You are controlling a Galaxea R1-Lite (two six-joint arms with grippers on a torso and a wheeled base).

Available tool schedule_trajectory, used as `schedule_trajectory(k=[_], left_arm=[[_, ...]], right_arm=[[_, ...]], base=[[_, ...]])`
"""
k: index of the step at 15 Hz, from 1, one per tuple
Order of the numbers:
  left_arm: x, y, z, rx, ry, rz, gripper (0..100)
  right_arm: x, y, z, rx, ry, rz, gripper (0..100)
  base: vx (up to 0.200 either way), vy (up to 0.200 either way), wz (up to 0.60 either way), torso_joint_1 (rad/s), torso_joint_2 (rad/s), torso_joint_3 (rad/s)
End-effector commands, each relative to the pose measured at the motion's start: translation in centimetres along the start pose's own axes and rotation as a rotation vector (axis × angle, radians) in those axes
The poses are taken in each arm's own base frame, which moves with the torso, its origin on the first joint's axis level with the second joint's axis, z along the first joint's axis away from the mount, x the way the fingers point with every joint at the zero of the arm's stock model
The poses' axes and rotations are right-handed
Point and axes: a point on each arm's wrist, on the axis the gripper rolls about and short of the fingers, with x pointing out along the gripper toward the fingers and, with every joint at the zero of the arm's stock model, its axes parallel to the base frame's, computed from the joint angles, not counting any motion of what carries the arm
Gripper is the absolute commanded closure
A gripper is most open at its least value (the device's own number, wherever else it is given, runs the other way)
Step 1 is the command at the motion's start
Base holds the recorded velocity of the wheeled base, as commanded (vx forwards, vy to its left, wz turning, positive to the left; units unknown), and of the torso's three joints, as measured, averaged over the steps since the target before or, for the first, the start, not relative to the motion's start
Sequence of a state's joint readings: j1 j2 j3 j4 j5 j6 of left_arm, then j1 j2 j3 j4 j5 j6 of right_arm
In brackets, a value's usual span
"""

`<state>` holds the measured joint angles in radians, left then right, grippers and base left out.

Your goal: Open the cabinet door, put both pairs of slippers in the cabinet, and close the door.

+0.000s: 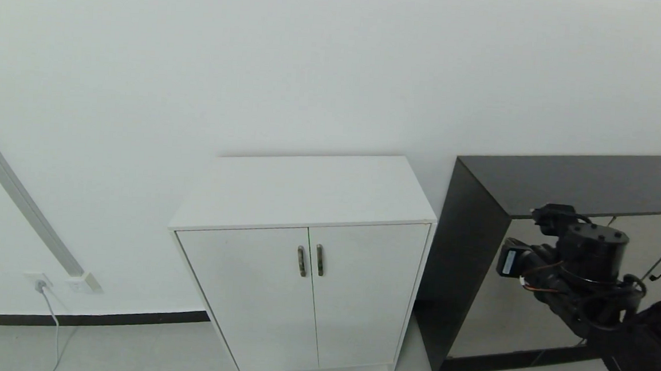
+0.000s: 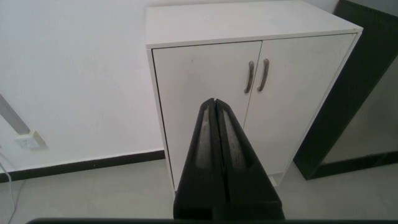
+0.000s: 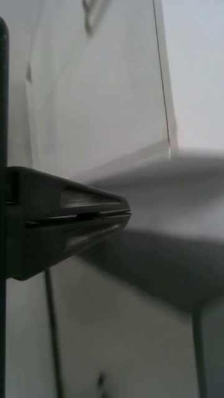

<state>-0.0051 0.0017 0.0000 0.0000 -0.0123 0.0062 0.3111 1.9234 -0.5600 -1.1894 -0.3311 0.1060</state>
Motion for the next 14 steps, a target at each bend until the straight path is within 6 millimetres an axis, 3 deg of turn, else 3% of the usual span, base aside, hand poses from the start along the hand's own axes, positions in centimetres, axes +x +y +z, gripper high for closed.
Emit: schedule_trajectory(k=[1,3,5,9,14], left_arm=[[0.0,0.0,0.0,0.000,0.000,0.001,100],[0.0,0.0,0.0,0.000,0.000,0.001,100],[0.0,0.0,0.0,0.000,0.000,0.001,100],[0.0,0.0,0.0,0.000,0.000,0.001,100],[0.0,0.0,0.0,0.000,0.000,0.001,100]], right_arm=[[-3.5,-2.8,1.0,-0.020,-0.017,-0.101,100],[-5.8,-3.7,1.0,-0.029,-0.012,-0.112,100],[-9.5,-4.9,0.6,-0.043,-0.006,-0.120,100],[-14.5,-7.3,-1.3,-0.055,0.028,-0.172,100],[-19.7,-8.4,-0.6,-0.033,-0.025,-0.176,100]], base=[[0.000,0.000,0.00,0.000,0.00,0.000],[0.000,0.000,0.00,0.000,0.00,0.000],[0.000,0.000,0.00,0.000,0.00,0.000],[0.000,0.000,0.00,0.000,0.00,0.000],[0.000,0.000,0.00,0.000,0.00,0.000]])
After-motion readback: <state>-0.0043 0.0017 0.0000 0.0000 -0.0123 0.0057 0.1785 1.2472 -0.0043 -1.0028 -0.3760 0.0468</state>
